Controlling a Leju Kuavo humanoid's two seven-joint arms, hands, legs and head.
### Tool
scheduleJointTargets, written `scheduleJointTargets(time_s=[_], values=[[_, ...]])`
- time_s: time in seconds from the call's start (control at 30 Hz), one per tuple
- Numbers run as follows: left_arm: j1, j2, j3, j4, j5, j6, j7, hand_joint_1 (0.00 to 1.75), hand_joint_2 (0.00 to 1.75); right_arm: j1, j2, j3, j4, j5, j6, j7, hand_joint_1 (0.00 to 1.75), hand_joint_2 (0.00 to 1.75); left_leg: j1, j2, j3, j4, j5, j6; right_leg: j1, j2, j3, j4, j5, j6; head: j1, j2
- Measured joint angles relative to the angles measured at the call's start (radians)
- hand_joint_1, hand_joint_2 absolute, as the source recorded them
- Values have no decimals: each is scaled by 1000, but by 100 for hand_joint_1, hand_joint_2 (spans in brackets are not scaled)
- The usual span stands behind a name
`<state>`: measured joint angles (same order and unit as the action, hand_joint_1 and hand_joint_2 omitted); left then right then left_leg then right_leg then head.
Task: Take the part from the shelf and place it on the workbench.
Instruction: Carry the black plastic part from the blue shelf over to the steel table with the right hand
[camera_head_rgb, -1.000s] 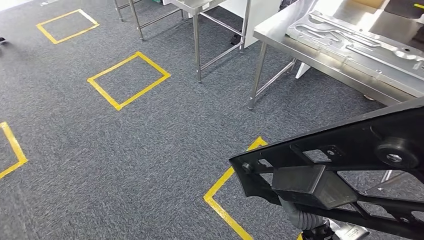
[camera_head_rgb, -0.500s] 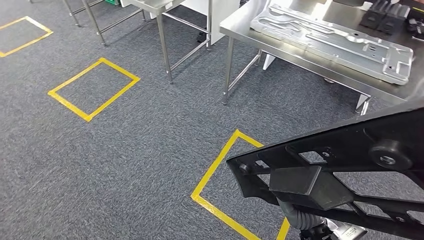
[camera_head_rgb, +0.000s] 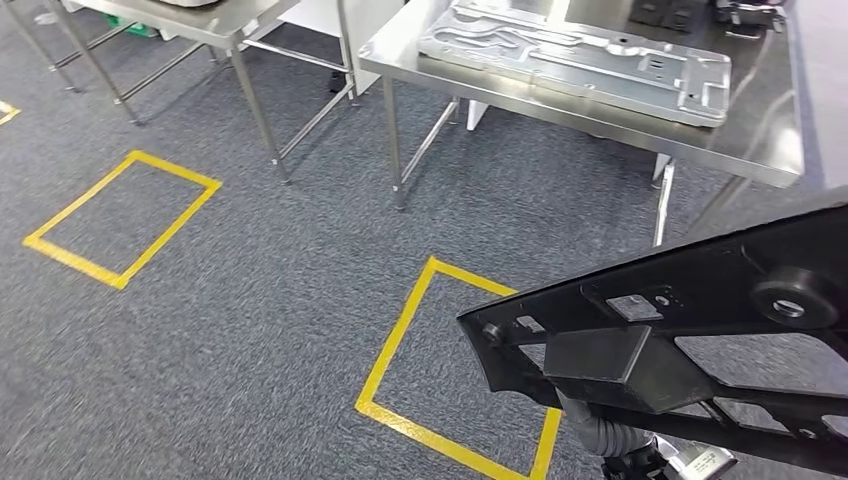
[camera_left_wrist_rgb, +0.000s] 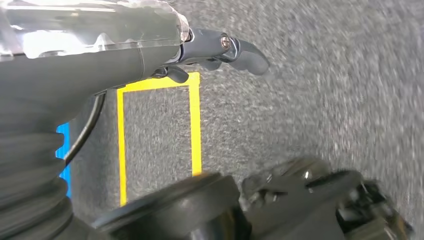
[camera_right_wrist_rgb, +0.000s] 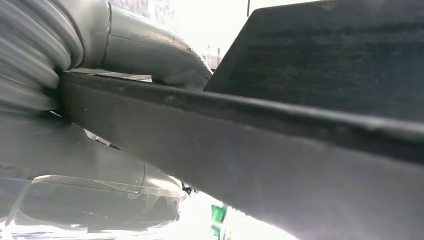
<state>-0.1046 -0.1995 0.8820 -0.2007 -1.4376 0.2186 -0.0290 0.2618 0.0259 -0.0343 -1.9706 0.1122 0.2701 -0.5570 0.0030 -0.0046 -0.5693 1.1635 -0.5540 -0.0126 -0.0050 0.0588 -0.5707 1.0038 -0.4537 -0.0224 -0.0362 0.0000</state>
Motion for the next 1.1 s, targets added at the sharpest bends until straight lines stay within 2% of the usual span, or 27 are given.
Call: scheduleJointTargets(time_s=[0.07,0.13,0.17,0.2,0.27,0.3,0.33,0.37,0.4,0.43,0.47,0.5,0.53,0.6,0.63,0.7,0.73,0.77,0.83,0.87,0.9,0.93,0.97,1.0,1.03,1.07,1.1], values=[[6,0,0,0,-1,0,1,0,175,0,1,0,0,0,0,0,175,175,1,-43,45,-120,53,9,0,25,-3,4,0,7,0,0],[8,0,0,0,0,0,1,0,175,1,2,0,0,-1,0,1,175,175,-1,-66,57,-161,53,16,-4,44,-15,5,6,19,0,0],[7,0,0,0,0,0,0,0,175,2,2,-1,0,-1,0,1,175,175,0,-60,59,-169,53,20,-4,54,-20,5,9,26,0,0],[6,-1,0,0,-1,-1,0,0,175,4,3,-1,0,-1,0,1,175,175,2,-50,61,-174,56,25,-5,50,-23,6,10,32,0,0],[7,-2,0,0,-2,-1,-1,0,175,3,3,-1,-1,-1,0,1,175,175,7,-27,68,-186,63,37,-1,8,-41,43,-14,41,0,0],[9,-2,0,0,-2,-1,-2,0,175,3,3,-1,-1,-1,0,1,175,175,8,-15,70,-190,65,41,-2,-22,-64,91,-41,44,0,0],[11,-2,0,0,-2,-1,-2,0,175,2,4,-1,-1,-1,0,1,175,175,7,-2,70,-191,65,43,-3,-41,-97,157,-73,48,0,0],[12,-2,0,0,-2,-1,-2,0,175,3,4,0,-1,-1,0,1,175,175,7,11,70,-191,64,44,-6,-49,-132,226,-100,52,0,0],[13,-2,1,0,-1,-1,-3,0,175,4,4,0,-1,-1,1,1,175,175,7,24,71,-191,62,43,-10,-52,-156,273,-111,56,0,0],[13,-2,1,0,-1,-1,-3,0,175,6,4,0,0,-1,1,1,175,175,7,36,73,-191,60,42,-14,-55,-164,286,-103,60,0,0],[14,-2,1,0,-1,-1,-3,0,175,6,4,0,0,-1,1,1,175,175,7,48,76,-190,57,39,-16,-60,-149,257,-78,62,0,0],[14,-2,1,0,-1,-1,-4,0,175,6,4,0,0,-1,2,2,175,175,7,59,80,-190,53,36,-18,-72,-117,196,-43,62,0,0],[14,-2,1,0,-1,-1,-4,0,175,6,4,0,0,-1,2,1,175,175,6,68,84,-188,48,31,-17,-95,-78,123,-14,61,0,0],[15,-2,1,0,-2,-1,-5,0,175,4,5,0,-1,0,2,2,175,175,0,84,90,-185,36,20,-11,-125,-28,25,12,50,0,0],[15,-1,1,0,-2,-1,-5,0,175,4,6,0,-1,0,2,2,175,175,-3,93,93,-185,32,15,-8,-129,-21,10,9,44,0,0],[15,0,1,0,-2,-1,-4,0,175,6,8,-1,-1,1,1,3,175,175,-3,110,100,-186,25,4,-6,-107,-23,8,7,32,0,0],[14,0,1,0,-2,-1,-4,0,175,6,9,-2,-2,1,1,3,175,175,-1,103,101,-178,15,-2,-7,-96,-22,6,7,26,0,0],[14,1,1,0,-1,-1,-5,0,175,6,10,-2,-3,2,1,3,175,175,1,86,92,-151,-4,-7,-9,-86,-21,4,8,19,0,0],[12,1,1,0,1,-1,-7,0,175,4,14,-2,-4,2,1,3,175,175,5,37,42,-38,-66,-13,-11,-67,-20,3,8,10,0,0],[9,1,2,0,2,-2,-8,0,175,4,15,-2,-4,3,2,3,175,175,5,24,8,32,-95,-14,-9,-58,-20,3,8,7,0,0],[5,1,2,0,3,-2,-9,0,175,4,16,-2,-4,5,2,4,175,175,5,18,-19,85,-109,-14,-8,-47,-19,3,7,6,0,0],[1,1,2,0,4,-3,-9,0,175,4,17,-2,-4,7,2,3,175,175,4,15,-31,106,-104,-12,-7,-34,-17,3,7,5,0,0],[0,1,2,0,4,-3,-9,0,175,4,17,-2,-4,9,2,2,175,175,4,13,-27,91,-80,-9,-6,-21,-15,3,6,6,0,0],[1,1,2,0,3,-3,-8,0,175,4,18,-2,-4,11,2,1,175,175,4,8,-8,41,-40,-5,-6,-6,-12,4,6,6,0,0],[4,1,2,0,3,-3,-8,0,175,4,19,-2,-4,13,2,0,175,175,4,-9,17,-25,1,1,-6,8,-10,4,5,8,0,0],[7,1,2,0,3,-3,-7,0,175,3,20,-2,-4,14,2,-1,175,175,5,-30,38,-85,31,7,-5,21,-10,6,5,11,0,0],[10,1,2,0,2,-2,-7,0,175,2,20,-2,-4,15,1,-1,175,175,5,-50,53,-131,46,11,-5,31,-12,8,6,15,0,0]])
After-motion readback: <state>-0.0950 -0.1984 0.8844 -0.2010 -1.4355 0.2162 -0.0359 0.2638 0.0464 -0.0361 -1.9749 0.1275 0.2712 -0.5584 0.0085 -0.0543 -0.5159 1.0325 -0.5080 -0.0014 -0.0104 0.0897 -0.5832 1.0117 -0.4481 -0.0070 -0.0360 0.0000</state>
